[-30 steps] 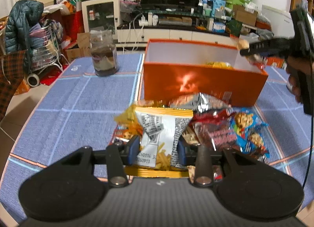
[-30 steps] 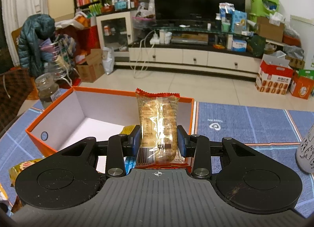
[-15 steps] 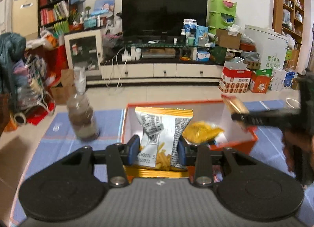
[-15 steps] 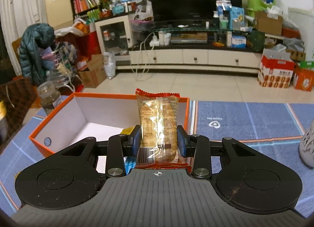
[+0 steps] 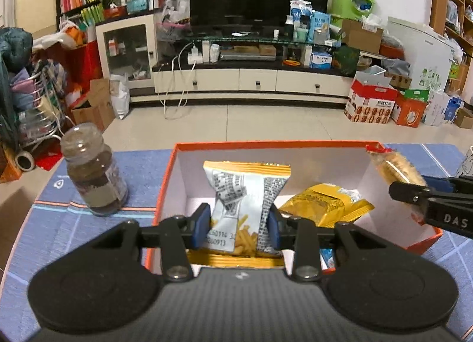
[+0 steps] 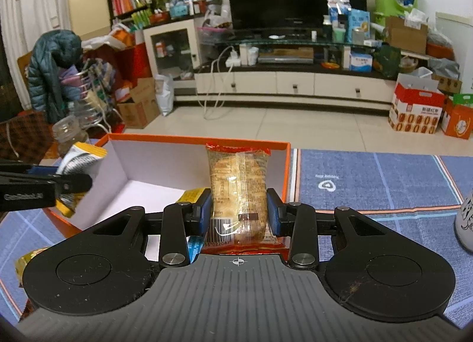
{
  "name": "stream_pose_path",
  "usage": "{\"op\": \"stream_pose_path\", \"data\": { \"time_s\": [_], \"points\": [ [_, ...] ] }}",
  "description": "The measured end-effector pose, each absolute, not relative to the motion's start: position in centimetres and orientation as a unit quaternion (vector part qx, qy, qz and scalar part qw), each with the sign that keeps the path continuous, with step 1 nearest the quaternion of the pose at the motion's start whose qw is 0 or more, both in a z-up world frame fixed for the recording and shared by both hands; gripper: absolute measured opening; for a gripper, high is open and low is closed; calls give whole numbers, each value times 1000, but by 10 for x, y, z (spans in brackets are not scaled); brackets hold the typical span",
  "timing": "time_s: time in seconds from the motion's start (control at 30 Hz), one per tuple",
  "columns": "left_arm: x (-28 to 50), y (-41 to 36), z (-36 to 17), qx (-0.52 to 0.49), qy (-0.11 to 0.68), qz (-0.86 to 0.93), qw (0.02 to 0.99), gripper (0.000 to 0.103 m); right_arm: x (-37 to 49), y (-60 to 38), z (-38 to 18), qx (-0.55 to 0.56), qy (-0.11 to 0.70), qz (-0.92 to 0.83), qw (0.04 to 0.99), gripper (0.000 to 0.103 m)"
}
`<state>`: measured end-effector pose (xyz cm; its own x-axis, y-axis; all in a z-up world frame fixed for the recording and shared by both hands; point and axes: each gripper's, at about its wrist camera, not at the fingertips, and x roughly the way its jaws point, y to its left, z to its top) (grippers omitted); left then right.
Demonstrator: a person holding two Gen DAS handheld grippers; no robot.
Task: Organize snacks
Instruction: 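Lower white chip bag into orange box with left gripper while right gripper releases biscuit packet inside, then grasp yellow snack bag with left gripper while right gripper grasps brown chocolate packet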
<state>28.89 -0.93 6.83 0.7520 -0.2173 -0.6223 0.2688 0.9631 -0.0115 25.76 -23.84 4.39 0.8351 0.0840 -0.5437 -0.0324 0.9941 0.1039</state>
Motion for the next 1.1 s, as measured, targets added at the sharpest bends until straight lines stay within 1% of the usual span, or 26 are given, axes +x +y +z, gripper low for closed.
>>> {"op": "stream_pose_path", "data": {
  "time_s": [0.07,0.37,0.4,0.43,0.47,0.5,0.53,0.6,0.67,0.73,0.77,0.87,0.9,0.97,1.03,1.1],
  "points": [
    [293,-12,65,41,330,-129,934,38,257,-239,44,47,284,29,957,21],
    [301,-17,62,52,330,-128,934,38,258,-233,46,47,283,33,957,21],
    [300,-16,62,54,329,-132,933,44,259,-231,46,40,285,32,957,22],
    [299,-17,62,54,329,-136,933,55,261,-229,45,32,295,33,954,28],
    [296,-15,65,50,326,-136,934,78,263,-228,44,33,301,34,953,36],
    [291,-11,68,45,318,-133,938,79,262,-229,45,40,297,34,953,47],
    [285,-7,73,41,312,-133,940,79,259,-229,49,46,289,36,956,49],
    [270,6,85,34,302,-127,944,80,249,-231,62,46,274,25,960,50],
    [252,22,97,19,295,-115,948,82,233,-232,82,50,256,19,965,57],
    [228,41,108,4,287,-100,953,95,209,-233,101,51,237,14,970,71],
    [214,50,111,-2,280,-93,955,102,196,-233,107,50,232,11,971,73],
    [168,77,109,-4,277,-84,957,102,144,-230,114,49,223,9,974,75],
    [152,84,104,-5,279,-74,957,102,126,-229,111,56,223,10,973,77],
    [128,94,90,-6,290,-65,955,102,88,-226,95,82,229,19,970,79],
    [108,102,71,-10,307,-61,950,102,59,-217,73,103,256,29,961,79],
    [97,108,52,-9,321,-45,946,102,42,-199,53,91,286,39,953,79]
  ]
}}
